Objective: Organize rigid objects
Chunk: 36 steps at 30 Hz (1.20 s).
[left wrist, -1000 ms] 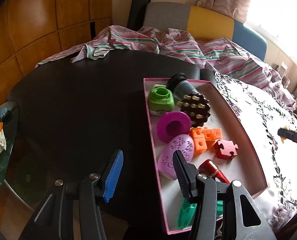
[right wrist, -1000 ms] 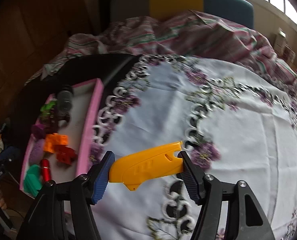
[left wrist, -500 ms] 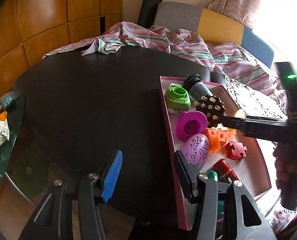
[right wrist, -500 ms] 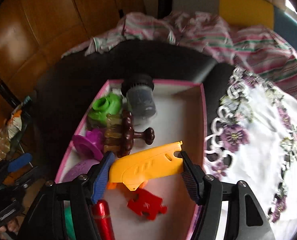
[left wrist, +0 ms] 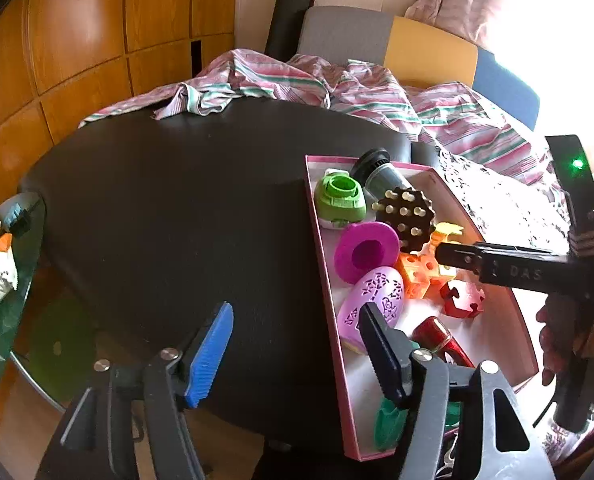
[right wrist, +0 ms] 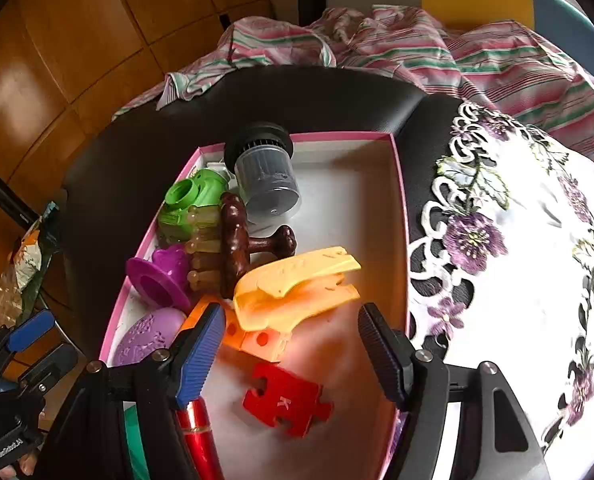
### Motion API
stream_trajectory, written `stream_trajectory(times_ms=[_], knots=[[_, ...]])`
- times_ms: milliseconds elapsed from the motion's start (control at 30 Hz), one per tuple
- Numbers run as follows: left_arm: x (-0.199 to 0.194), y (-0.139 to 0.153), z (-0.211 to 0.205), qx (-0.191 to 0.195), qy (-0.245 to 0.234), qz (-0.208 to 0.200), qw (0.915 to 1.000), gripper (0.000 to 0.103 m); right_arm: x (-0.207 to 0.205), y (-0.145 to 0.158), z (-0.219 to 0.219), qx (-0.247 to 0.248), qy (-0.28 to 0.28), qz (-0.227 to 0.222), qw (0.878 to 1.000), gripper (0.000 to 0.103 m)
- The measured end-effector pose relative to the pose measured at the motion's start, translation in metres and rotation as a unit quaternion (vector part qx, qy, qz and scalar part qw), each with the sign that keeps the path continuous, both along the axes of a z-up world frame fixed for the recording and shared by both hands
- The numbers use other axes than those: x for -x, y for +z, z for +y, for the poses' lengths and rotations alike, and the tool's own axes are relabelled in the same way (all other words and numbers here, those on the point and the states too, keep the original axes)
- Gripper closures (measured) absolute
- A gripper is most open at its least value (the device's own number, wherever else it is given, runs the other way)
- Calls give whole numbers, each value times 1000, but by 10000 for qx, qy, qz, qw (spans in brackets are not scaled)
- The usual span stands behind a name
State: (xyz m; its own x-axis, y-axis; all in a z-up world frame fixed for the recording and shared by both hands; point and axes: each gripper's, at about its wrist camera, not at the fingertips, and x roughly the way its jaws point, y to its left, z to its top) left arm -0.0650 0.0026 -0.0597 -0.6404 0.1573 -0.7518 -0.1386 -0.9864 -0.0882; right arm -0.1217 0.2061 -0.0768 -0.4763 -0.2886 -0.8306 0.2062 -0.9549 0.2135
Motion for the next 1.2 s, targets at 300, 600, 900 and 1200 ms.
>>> stream_trajectory(times_ms=[300, 600, 900, 1200], knots=[[-11, 12, 3, 58, 56, 242, 9997, 24, -41, 21, 0, -341, -345, 483, 9977, 33], [-30, 26, 7, -22, 157, 576, 9982, 0, -90, 28, -7, -657, -956, 1027, 9879, 33], [-41, 32, 15, 186, 370, 652, 9970, 0, -112, 28, 0, -596, -1211, 1086, 9849, 33], [-50, 36, 10, 25, 470, 708, 9964, 0, -119, 35, -2, -577, -1176, 1196, 9842, 33]])
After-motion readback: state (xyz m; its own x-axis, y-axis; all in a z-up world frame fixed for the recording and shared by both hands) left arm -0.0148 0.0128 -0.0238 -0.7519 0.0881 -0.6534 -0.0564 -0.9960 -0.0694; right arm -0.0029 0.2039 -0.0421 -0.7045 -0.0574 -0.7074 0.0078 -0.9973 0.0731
